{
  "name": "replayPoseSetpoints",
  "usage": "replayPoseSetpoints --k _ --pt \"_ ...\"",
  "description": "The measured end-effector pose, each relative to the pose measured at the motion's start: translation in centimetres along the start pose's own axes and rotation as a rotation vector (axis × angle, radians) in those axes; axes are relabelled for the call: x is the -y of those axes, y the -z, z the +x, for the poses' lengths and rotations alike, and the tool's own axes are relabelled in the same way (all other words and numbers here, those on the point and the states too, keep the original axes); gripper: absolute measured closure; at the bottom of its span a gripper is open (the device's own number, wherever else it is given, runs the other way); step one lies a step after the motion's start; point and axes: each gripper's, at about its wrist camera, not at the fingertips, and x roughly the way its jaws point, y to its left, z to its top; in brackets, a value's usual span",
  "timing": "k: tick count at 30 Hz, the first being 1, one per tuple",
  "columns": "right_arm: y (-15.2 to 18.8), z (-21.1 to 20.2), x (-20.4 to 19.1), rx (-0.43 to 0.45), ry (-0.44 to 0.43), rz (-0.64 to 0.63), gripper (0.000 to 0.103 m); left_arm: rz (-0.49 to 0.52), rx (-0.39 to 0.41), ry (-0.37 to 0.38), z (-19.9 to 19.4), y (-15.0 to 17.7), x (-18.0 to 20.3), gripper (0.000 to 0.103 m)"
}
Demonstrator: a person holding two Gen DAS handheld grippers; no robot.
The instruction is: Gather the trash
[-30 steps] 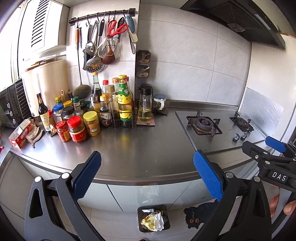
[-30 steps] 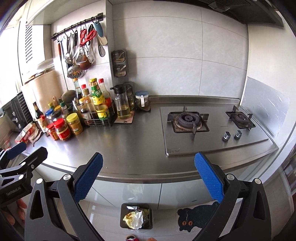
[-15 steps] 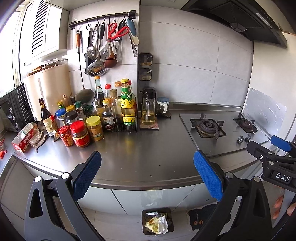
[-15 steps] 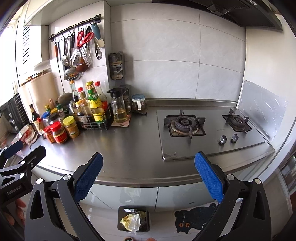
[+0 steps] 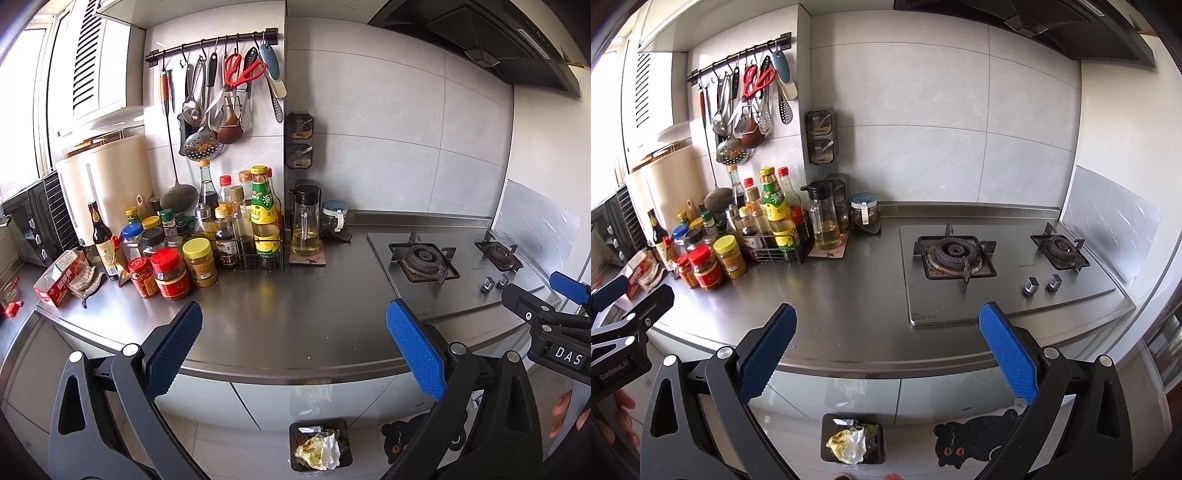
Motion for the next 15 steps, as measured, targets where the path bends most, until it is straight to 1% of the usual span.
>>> replayPoseSetpoints --k 15 --pt "0.12 -0.27 0.05 -0.006 0.005 -0.005 0.003 0.004 -0.012 -0.018 -0.21 0.29 0.13 0.008"
